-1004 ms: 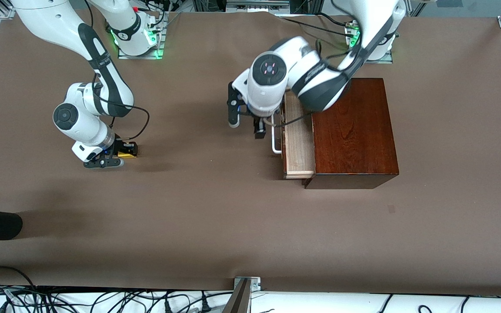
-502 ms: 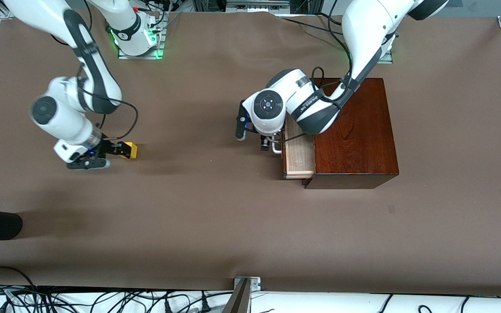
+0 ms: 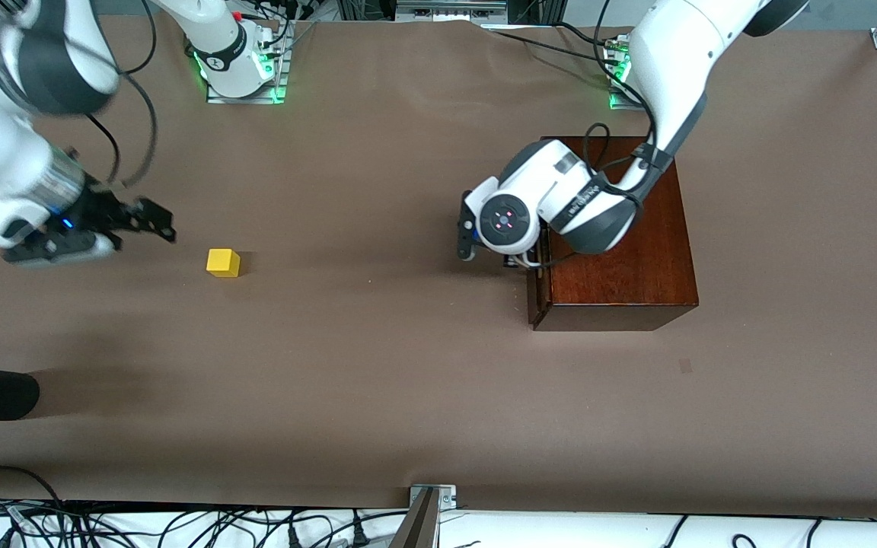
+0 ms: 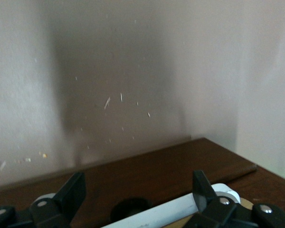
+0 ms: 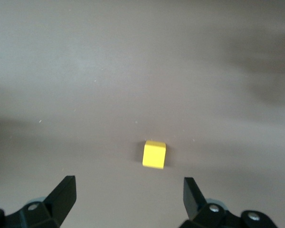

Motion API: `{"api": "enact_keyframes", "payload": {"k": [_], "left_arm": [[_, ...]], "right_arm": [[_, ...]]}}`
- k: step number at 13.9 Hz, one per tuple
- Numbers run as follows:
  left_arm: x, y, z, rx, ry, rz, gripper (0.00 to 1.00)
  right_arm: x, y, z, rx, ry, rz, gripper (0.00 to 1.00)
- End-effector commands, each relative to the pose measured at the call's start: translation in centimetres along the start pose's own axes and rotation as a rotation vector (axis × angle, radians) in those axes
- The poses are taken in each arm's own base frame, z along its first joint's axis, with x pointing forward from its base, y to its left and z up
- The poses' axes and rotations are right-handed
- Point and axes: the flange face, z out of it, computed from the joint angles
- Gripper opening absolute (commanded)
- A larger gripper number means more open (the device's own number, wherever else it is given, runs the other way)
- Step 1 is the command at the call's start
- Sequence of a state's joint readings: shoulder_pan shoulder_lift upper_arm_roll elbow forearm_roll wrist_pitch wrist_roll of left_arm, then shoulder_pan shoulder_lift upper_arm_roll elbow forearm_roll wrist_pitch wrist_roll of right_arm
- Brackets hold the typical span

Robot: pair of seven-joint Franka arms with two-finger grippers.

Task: Open drawer, take yellow block, close drawer
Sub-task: 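Push the drawer shut with the left gripper while the right gripper withdraws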

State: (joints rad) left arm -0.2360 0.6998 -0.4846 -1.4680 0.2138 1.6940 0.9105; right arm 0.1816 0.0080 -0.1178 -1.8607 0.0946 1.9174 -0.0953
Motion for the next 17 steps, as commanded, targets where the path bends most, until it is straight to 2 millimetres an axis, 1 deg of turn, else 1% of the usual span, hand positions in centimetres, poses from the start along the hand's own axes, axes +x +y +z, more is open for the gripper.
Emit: {"api": "enact_keyframes", "payload": {"k": [1, 2, 3, 5, 6, 7, 8, 9, 10, 11, 12, 13, 14, 15, 16, 17], "left_arm": [[-0.9, 0.6, -0.9, 0.009, -0.045, 0.027, 1.0], [-0.7, 0.6, -1.2, 0.018, -0.038, 0.028, 1.0], [-0.5, 0.9, -2.1, 0.04, -0.024, 0.03, 1.0], [-0.3, 1.9, -5.7, 0.114, 0.029, 0.009, 1.0], [-0.6, 2.6, -8.6, 0.157, 0.058, -0.027, 1.0], [-1.2, 3.4, -11.1, 0.194, 0.079, -0.078, 1.0], [-2.2, 3.9, -13.1, 0.224, 0.095, -0.12, 1.0], [-4.6, 4.2, -15.7, 0.259, 0.116, -0.18, 1.0], [-7.0, 4.6, -17.9, 0.293, 0.13, -0.232, 1.0], [-10.8, 4.6, -19.9, 0.309, 0.14, -0.289, 1.0], [-14.3, 4.8, -21.1, 0.292, 0.129, -0.341, 1.0], [-16.3, 5.2, -22.2, 0.278, 0.119, -0.376, 1.0], [-17.8, 5.5, -23.0, 0.267, 0.109, -0.408, 1.0], [-19.9, 5.7, -23.8, 0.254, 0.106, -0.457, 1.0], [-23.2, 6.5, -25.0, 0.279, 0.104, -0.568, 1.0], [-25.0, 7.0, -25.0, 0.271, 0.119, -0.688, 1.0]], "right_arm": [[-1.6, 0.0, -4.8, -0.031, 0.013, -0.032, 1.0], [-1.1, 0.0, -6.1, -0.034, 0.021, -0.034, 1.0], [-0.7, 0.1, -6.8, -0.044, 0.019, -0.034, 1.0], [-0.4, -0.1, -7.7, -0.052, 0.021, -0.038, 1.0], [-0.3, 0.0, -7.9, -0.058, 0.025, -0.039, 1.0], [-0.3, 0.1, -8.0, -0.076, 0.025, -0.041, 1.0], [-0.3, 0.2, -8.2, -0.08, 0.03, -0.045, 1.0], [-0.1, -0.2, -8.9, -0.085, 0.044, -0.048, 1.0], [-0.1, -0.2, -9.6, -0.087, 0.054, -0.05, 1.0], [-0.2, -0.1, -9.5, -0.087, 0.048, -0.045, 1.0], [-0.2, 0.2, -9.7, -0.087, 0.052, -0.041, 1.0], [-0.2, 0.3, -9.6, -0.09, 0.048, -0.039, 1.0], [-0.3, 0.5, -9.7, -0.098, 0.046, -0.037, 1.0], [-0.3, 0.7, -9.7, -0.099, 0.043, -0.038, 1.0], [-0.3, 0.8, -9.7, -0.101, 0.043, -0.036, 1.0], [-0.2, 0.7, -10.3, -0.102, 0.056, -0.038, 1.0]]}}
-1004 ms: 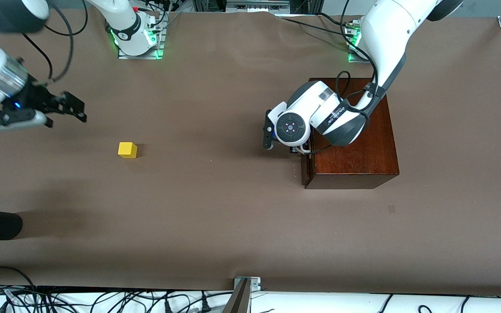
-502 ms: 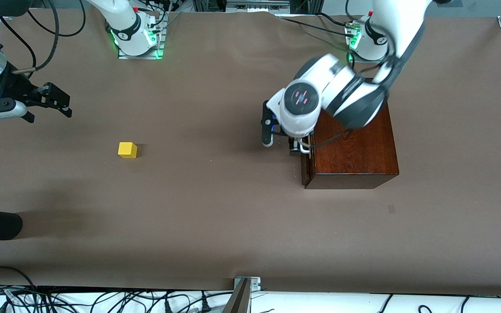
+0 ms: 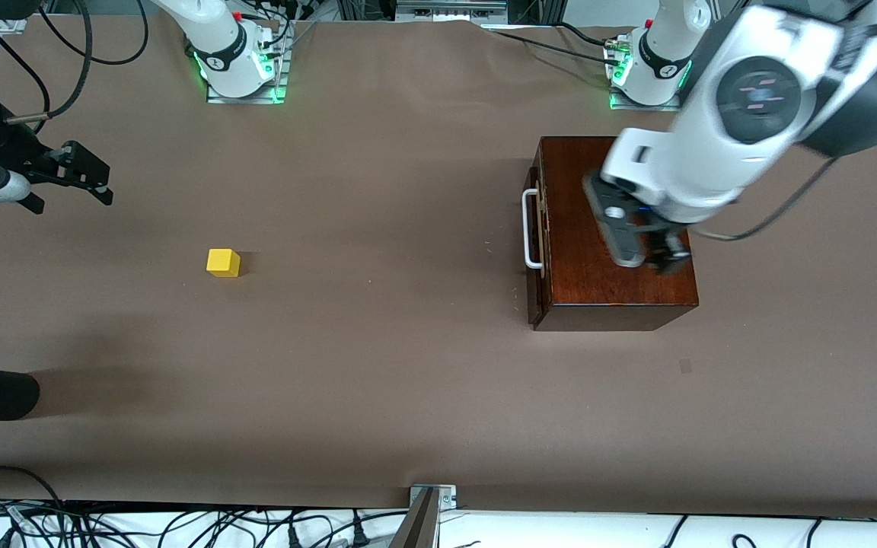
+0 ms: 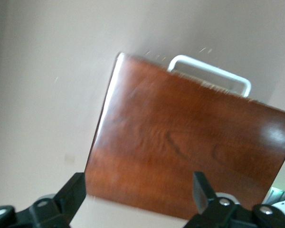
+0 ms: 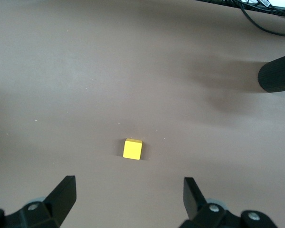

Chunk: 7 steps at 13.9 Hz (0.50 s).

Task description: Open drawer, take yellow block, close drawer

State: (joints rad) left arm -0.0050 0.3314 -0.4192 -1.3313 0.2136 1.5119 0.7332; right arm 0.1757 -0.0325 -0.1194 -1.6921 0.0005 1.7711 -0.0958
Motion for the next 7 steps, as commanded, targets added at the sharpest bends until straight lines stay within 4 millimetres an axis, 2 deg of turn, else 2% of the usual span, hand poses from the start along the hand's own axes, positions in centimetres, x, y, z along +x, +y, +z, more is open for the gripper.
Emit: {"api": "enact_keyframes", "payload": {"k": [1, 3, 4, 5, 6, 7], "left_arm": [[-5.3, -0.9, -1.9, -0.012, 0.005, -0.3, 1.0], [-9.8, -0.8, -2.9, -0.045, 0.085, -0.576, 1.0], [-13.6, -0.2, -5.5, -0.033, 0.118, -0.664, 1.0], [-16.5, -2.6, -4.7, -0.037, 0.126, -0.746, 1.0], [-17.5, -3.5, -5.0, -0.021, 0.157, -0.782, 1.0], [-18.8, -5.3, -3.4, -0.092, 0.193, -0.831, 1.0]], "right_arm": [[0.4, -0.2, -1.3, -0.013, 0.005, -0.022, 1.0], [0.0, -0.5, -1.1, -0.012, -0.027, -0.027, 1.0], [-0.2, -0.5, -1.2, -0.024, -0.037, -0.03, 1.0], [-0.4, -0.5, -1.1, -0.042, -0.057, -0.034, 1.0], [-0.6, -0.4, -0.9, -0.044, -0.071, -0.029, 1.0], [-0.6, -0.3, -0.9, -0.041, -0.073, -0.024, 1.0]]}}
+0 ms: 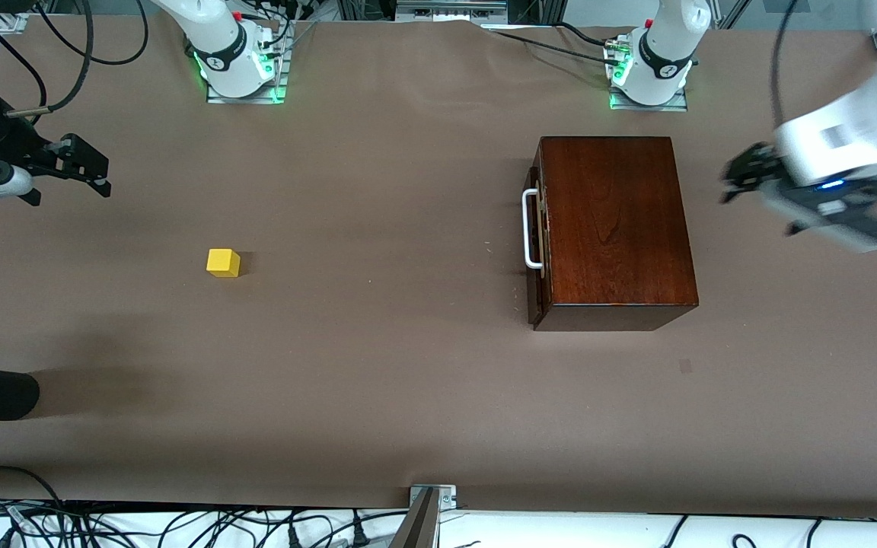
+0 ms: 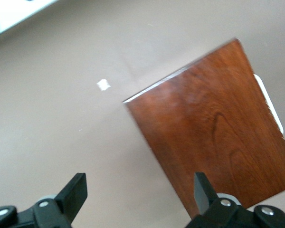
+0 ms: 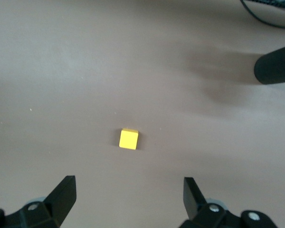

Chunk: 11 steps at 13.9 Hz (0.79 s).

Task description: Open drawer, take yellow block, close drawer

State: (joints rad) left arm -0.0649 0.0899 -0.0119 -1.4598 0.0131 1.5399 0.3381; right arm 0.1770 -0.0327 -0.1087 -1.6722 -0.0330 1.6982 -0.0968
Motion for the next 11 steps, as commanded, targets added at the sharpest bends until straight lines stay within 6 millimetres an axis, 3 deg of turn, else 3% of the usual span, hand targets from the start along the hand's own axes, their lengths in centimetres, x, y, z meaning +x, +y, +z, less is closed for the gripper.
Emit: {"api": "enact_keyframes", "payload": {"k": [1, 2, 5, 10, 11], "left_arm": [[-2.0, -4.5, 1.6, -0.161, 0.078, -0.167, 1.0], [-2.9, -4.4, 1.8, -0.175, 0.073, -0.183, 1.0], [-4.8, -6.8, 1.8, -0.079, 0.031, -0.282, 1.0], [-3.9, -2.8, 1.2, -0.014, 0.017, -0.386, 1.0], [-3.8, -2.8, 1.2, 0.001, 0.015, -0.382, 1.0]], "right_arm": [[-0.1, 0.2, -0.6, -0.014, -0.019, -0.003, 1.0], [-0.1, 0.2, -0.6, -0.014, -0.019, -0.003, 1.0], [-0.1, -0.1, -0.7, -0.004, -0.016, -0.003, 1.0], [-0.2, -0.6, -0.7, 0.003, -0.026, -0.004, 1.0], [-0.2, -0.7, -0.7, 0.014, -0.025, 0.001, 1.0]]}}
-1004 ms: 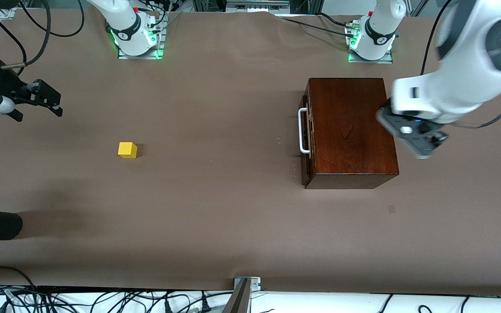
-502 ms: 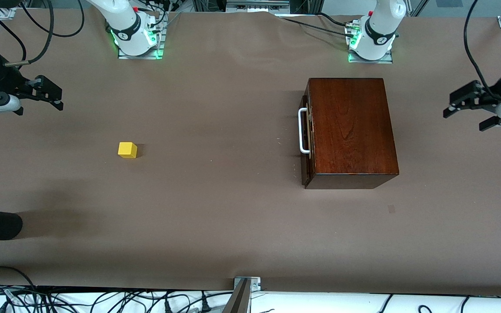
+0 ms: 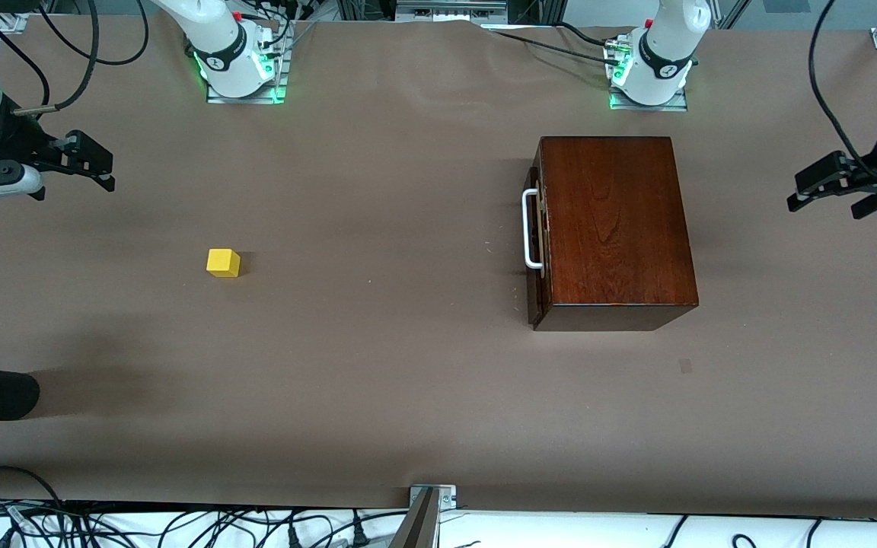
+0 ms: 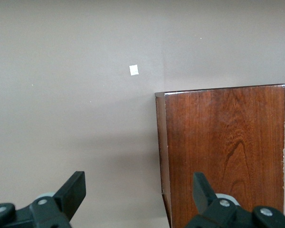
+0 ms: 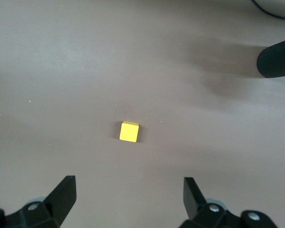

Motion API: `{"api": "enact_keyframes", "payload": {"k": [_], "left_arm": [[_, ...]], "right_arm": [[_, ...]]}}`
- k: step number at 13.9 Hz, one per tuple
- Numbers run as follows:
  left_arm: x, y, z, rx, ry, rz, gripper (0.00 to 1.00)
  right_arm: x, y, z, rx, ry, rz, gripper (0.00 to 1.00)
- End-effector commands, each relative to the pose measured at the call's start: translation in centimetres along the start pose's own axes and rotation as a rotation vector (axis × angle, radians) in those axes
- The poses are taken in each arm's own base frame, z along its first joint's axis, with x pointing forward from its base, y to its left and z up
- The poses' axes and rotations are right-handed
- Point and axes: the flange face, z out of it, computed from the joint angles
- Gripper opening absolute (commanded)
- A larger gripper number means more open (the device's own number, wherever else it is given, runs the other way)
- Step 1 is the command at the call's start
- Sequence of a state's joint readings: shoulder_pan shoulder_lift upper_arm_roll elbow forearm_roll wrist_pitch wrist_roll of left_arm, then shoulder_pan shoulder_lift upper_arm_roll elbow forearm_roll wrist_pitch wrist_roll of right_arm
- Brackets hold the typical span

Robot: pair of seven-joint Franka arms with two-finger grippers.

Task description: Open drawer, take yellow block, close drawer

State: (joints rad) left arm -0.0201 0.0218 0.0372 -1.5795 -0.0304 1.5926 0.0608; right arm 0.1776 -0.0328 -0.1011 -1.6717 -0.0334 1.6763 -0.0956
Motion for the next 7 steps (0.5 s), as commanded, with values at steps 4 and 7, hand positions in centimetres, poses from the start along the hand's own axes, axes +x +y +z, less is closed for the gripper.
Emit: {"api": "enact_keyframes", "payload": {"k": [4, 7], "left_arm": [[-0.9, 0.8, 0.7, 0.039, -0.004, 0.0, 1.0], [-1.0, 1.6, 1.2, 0.038, -0.021, 0.017, 1.0]], "right_arm": [[0.0, -0.5, -0.8, 0.033, -0.002, 0.016, 1.0], [0.0, -0.6, -0.9, 0.063, 0.007, 0.022, 1.0]]}}
